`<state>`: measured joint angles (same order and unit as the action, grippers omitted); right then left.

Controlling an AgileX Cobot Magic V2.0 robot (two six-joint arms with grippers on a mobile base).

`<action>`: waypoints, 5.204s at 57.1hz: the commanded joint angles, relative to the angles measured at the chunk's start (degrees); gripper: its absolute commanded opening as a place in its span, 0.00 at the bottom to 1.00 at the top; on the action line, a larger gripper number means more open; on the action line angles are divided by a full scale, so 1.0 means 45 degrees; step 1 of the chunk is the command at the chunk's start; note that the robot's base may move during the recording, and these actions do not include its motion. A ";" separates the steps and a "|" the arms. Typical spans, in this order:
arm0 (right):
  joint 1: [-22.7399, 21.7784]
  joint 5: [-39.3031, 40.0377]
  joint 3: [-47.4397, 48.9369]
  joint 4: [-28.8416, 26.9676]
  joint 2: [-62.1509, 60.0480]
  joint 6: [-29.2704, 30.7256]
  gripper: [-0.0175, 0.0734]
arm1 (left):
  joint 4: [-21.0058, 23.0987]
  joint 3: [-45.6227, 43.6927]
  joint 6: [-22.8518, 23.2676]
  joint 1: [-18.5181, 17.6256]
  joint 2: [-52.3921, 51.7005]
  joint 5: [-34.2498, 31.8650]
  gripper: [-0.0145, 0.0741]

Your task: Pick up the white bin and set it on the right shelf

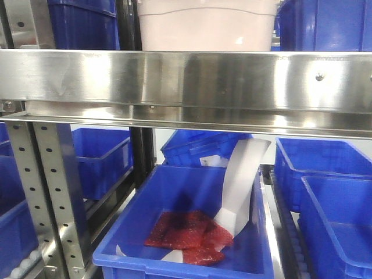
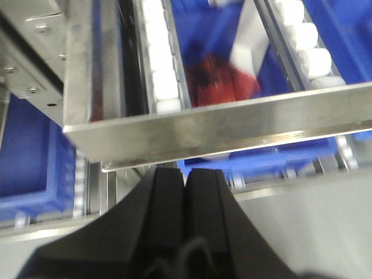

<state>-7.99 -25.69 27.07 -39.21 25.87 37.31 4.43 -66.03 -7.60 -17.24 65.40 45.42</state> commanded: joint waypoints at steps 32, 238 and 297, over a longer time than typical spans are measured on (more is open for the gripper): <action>-0.0039 0.3304 -0.1343 -0.1355 -0.4564 0.0012 0.28 | 0.0028 0.8909 0.0116 -0.0119 -0.8965 -0.8740 0.03; 0.1250 0.6933 -0.6191 0.7860 -0.6131 -0.7945 0.28 | 0.0171 1.5223 -0.0060 0.3366 -1.4641 -1.0443 0.02; 0.0807 0.6557 -0.6191 0.7860 -0.6131 -0.7933 0.28 | 0.0171 1.5223 -0.0060 0.3366 -1.4641 -1.0443 0.02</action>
<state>-3.96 -0.96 -1.60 -4.24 -0.60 1.65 4.68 1.64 -7.78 -2.20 -0.60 3.82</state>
